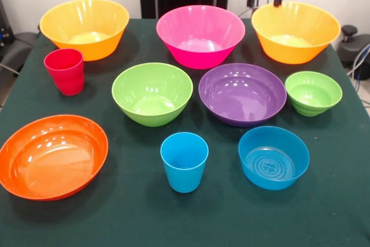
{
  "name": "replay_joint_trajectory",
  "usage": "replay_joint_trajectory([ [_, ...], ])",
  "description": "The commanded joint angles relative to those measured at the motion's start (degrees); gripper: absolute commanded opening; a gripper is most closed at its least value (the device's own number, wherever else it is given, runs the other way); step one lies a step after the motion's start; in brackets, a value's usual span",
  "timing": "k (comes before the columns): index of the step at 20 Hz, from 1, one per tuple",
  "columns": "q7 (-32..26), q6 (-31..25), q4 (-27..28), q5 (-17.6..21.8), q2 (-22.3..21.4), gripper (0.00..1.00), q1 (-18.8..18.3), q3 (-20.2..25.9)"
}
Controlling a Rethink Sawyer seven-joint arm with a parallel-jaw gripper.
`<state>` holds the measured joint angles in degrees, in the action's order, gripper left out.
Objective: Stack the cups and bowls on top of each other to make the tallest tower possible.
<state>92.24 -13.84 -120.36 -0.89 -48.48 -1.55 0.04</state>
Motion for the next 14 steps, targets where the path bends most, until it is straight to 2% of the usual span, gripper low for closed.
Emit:
replay_joint_trajectory([
  [1,11.37,2.04,9.06,-2.73,12.32,1.00,3.40,1.38],
  [11,13.76,-0.02,21.73,-5.13,21.43,1.00,6.87,1.09],
  [14,14.19,-1.73,24.98,-5.89,22.86,1.00,7.88,0.49],
])
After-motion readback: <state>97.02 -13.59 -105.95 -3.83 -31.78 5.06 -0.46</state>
